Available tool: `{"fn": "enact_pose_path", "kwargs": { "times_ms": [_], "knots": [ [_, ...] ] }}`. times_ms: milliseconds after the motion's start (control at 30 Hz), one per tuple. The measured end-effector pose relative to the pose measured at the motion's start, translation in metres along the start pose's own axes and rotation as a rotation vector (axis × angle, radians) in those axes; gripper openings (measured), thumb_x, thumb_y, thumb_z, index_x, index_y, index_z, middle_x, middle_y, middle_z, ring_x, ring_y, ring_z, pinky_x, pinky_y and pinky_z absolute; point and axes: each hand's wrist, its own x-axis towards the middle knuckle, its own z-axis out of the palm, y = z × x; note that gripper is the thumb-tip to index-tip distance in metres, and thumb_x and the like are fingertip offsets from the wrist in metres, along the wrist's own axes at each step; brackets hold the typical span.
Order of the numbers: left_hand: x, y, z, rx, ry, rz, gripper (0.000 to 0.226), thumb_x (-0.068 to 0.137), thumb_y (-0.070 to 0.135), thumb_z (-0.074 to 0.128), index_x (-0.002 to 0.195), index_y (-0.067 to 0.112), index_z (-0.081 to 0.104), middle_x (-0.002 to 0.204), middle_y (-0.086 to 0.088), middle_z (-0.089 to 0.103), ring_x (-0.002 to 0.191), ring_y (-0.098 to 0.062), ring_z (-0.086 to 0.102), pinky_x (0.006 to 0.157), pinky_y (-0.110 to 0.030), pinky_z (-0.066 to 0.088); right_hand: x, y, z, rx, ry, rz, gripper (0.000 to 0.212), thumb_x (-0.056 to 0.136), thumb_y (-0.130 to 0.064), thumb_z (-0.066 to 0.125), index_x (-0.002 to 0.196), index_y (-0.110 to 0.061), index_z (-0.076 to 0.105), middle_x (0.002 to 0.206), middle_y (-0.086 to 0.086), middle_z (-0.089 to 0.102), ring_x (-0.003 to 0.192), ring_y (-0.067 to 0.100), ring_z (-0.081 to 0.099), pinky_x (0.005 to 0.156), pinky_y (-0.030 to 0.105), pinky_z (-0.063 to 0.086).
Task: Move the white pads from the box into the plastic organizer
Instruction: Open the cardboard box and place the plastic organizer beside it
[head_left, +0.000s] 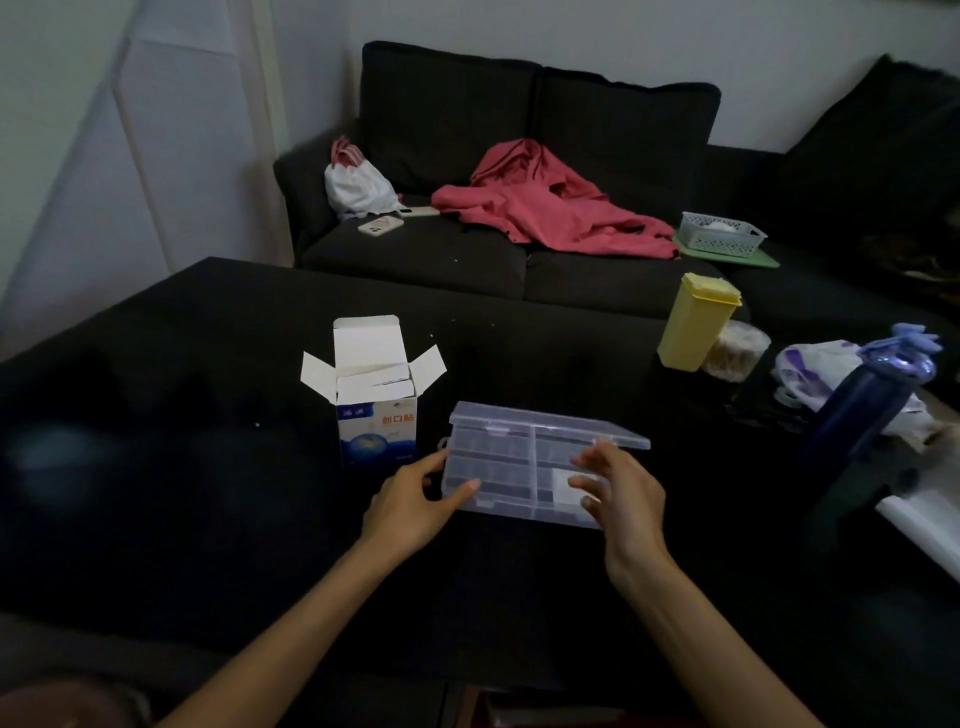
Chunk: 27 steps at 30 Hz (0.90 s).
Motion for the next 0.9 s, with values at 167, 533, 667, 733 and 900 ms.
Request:
{"fn": "enact_pose_path", "kwargs": {
  "times_ms": [167,533,667,733,900],
  "knots": [
    [0.002,0.003,-0.003,0.008,0.073,0.005,0.037,0.091,0.034,0.057,0.128,0.034,0.054,0.118,0.01,0.064,0.101,-0.007,0.061,0.089,-0.039,0.053,0.008,-0.011,0.003,0.03,0.035,-0.131,0.016,0.093,-0.029,0.052,0.084,-0.02,0.062,0.094,0.003,0.066,0.088,0.014,0.063,0.079,0.029,0.05],
    [0.011,0.0,-0.005,-0.067,-0.017,-0.03,0.041,0.09,0.025,0.06,0.129,0.031,0.052,0.118,0.005,0.063,0.1,-0.008,0.058,0.078,-0.034,0.057,0.113,0.003,0.023,-1.027,-0.275,-0.172,0.041,0.097,-0.03,0.035,0.138,-0.026,0.042,0.145,0.004,0.041,0.131,0.026,0.038,0.111,0.046,0.026],
    [0.012,0.001,-0.008,-0.016,-0.036,-0.045,0.043,0.09,0.029,0.059,0.131,0.035,0.05,0.115,0.011,0.063,0.111,-0.011,0.056,0.092,-0.045,0.05,0.109,0.008,0.019,-1.164,-0.315,-0.177,0.043,0.095,-0.022,0.037,0.137,-0.025,0.043,0.141,0.006,0.045,0.131,0.027,0.038,0.114,0.047,0.017],
    [0.012,0.001,-0.011,-0.026,-0.047,-0.057,0.043,0.088,0.029,0.06,0.13,0.037,0.05,0.114,0.013,0.062,0.112,-0.011,0.056,0.093,-0.046,0.049,0.106,0.006,0.012,-1.122,-0.2,-0.231,0.042,0.092,-0.017,0.044,0.133,-0.026,0.048,0.137,0.008,0.047,0.124,0.027,0.044,0.11,0.047,0.028],
    [0.011,0.004,-0.015,-0.045,-0.061,-0.053,0.047,0.086,0.022,0.062,0.13,0.038,0.051,0.113,0.014,0.063,0.113,-0.013,0.055,0.092,-0.046,0.05,0.102,0.001,-0.006,-1.127,-0.029,0.148,0.05,0.089,-0.026,0.057,0.133,-0.015,0.038,0.139,0.015,0.036,0.123,0.032,0.042,0.101,0.045,0.041]
  ]
}}
